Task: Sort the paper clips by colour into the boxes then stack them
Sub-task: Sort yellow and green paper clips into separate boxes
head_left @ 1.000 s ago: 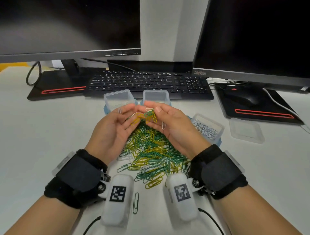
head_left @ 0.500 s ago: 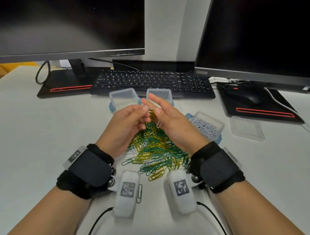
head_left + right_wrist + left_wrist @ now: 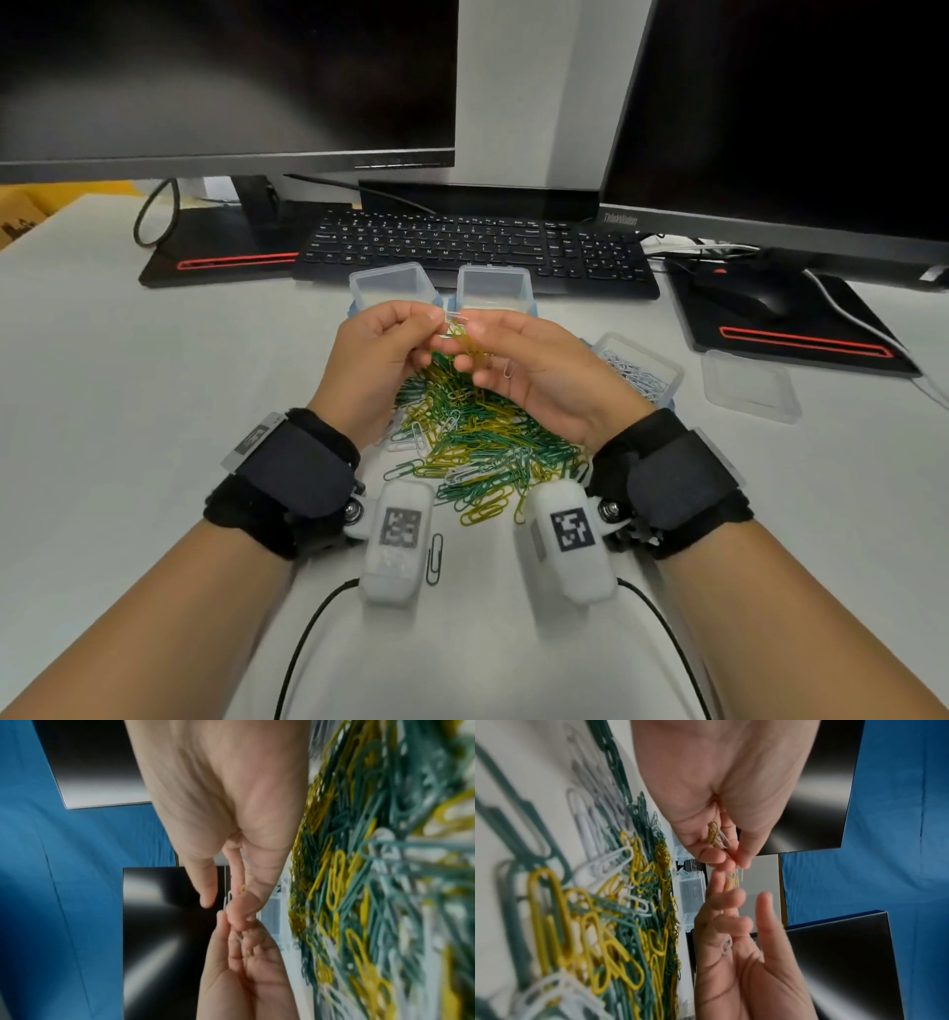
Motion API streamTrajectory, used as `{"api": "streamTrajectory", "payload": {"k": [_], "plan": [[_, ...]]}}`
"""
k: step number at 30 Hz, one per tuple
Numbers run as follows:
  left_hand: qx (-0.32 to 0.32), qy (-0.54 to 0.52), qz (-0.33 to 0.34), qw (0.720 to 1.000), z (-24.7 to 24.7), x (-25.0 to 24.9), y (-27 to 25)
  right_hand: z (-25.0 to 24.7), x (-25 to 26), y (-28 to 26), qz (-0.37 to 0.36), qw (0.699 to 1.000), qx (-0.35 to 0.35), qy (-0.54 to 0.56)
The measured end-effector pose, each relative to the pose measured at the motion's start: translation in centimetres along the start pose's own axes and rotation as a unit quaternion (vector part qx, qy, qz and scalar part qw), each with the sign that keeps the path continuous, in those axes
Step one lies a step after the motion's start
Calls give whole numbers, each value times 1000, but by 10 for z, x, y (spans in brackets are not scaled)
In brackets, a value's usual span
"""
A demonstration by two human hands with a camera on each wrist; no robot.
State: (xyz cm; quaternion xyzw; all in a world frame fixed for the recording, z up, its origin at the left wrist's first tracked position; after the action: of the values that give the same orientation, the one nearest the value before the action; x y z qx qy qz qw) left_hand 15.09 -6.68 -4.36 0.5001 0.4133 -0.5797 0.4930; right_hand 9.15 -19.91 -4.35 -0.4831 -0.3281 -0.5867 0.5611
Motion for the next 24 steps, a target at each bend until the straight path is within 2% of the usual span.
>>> {"api": "streamTrajectory", "payload": {"k": [4, 12, 24], "plan": [[-6, 20, 3, 1000, -2, 1, 1, -4, -2, 4, -61, 992, -70, -89], [10, 39, 38, 998, 0, -4, 0, -13, 14, 1, -137, 973, -134, -132], [58, 50, 63, 995, 3, -7, 0, -14, 19, 0, -176, 957, -152, -171]]}}
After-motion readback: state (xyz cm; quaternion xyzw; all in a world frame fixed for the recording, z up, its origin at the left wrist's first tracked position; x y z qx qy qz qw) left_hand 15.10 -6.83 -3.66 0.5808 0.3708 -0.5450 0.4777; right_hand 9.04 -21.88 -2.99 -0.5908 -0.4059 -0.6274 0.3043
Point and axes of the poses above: each hand's wrist, its own y-axis towards the middle knuckle, its own z-axis out of the palm, x = y × z, the point moved 5 cm from there along y, towards the middle knuckle, and after that the axes turned 10 degrees about -x, right-handed, at the moved point
